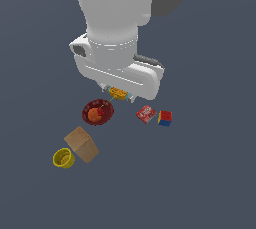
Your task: Pick up a designated object from a clutter of objects.
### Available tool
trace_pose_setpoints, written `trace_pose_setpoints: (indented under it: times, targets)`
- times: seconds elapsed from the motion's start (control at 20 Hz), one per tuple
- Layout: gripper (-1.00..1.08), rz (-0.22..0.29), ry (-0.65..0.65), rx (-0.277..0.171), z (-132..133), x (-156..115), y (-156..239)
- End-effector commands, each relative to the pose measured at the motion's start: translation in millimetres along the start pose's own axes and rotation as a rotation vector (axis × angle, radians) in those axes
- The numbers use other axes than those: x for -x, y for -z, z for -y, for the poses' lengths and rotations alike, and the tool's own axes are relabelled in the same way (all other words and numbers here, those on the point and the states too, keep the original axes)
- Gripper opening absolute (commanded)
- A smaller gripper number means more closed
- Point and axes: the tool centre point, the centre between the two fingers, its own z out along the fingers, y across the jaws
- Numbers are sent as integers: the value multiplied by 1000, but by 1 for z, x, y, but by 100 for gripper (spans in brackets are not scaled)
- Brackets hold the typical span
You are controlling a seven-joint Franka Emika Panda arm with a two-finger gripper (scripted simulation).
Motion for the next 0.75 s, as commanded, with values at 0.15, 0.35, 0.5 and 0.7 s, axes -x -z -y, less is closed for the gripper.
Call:
trace_pose_setpoints:
  times: [0.15, 0.35, 0.5, 0.7]
  targets:
    - [-100, 1, 1, 1, -15, -6, 40]
    - [-100, 0, 0, 1, -21, -9, 58]
    - [-100, 0, 0, 1, -23, -11, 66]
    - [-100, 0, 0, 2, -24, -12, 69]
